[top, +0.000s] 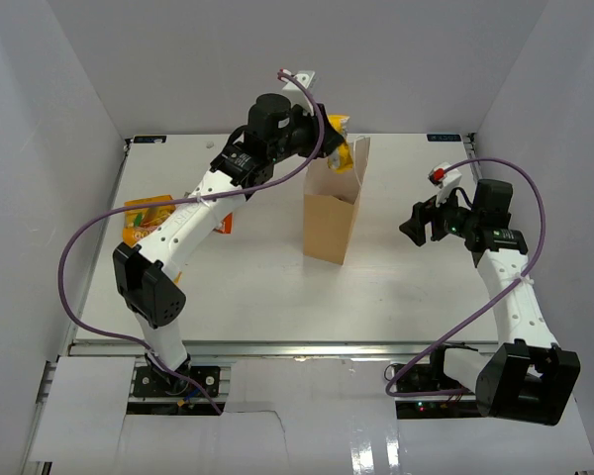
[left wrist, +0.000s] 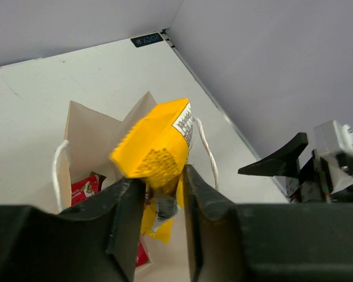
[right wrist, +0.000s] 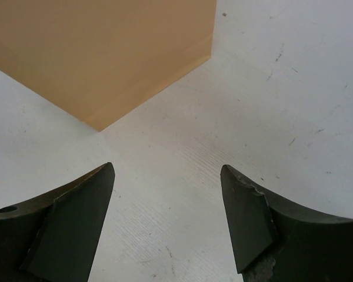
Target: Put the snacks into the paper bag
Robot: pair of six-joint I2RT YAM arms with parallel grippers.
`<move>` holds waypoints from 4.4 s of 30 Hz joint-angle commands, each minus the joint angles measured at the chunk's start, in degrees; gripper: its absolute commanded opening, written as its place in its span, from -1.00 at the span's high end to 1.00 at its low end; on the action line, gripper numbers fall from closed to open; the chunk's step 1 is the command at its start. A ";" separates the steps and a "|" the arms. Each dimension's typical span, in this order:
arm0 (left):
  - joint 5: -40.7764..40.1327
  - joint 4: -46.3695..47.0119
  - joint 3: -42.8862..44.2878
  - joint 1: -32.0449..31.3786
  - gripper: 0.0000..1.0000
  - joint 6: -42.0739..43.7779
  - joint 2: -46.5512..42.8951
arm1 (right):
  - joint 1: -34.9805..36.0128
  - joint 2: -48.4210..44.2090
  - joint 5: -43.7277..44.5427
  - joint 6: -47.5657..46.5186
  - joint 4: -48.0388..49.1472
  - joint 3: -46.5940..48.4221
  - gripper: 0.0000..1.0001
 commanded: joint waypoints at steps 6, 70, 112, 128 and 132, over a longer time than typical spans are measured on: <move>-3.65 -1.80 3.51 -1.72 -0.29 2.59 -2.43 | 0.70 -3.82 -20.39 -15.09 -10.41 9.29 -0.57; -15.35 -21.40 -59.07 53.21 0.07 -28.87 -12.10 | 53.26 13.23 12.55 -14.93 -8.49 21.34 -0.62; 41.52 -12.87 -66.89 33.00 1.00 -17.44 -46.47 | 61.88 25.26 3.58 -49.65 20.96 15.88 -0.81; 44.77 -13.49 -68.56 31.32 1.00 -17.89 -48.49 | 63.81 34.40 4.63 -50.28 13.83 23.79 -0.08; 44.77 -13.49 -68.04 31.24 1.00 -17.80 -48.14 | 63.90 34.67 5.24 -49.83 12.87 24.15 0.25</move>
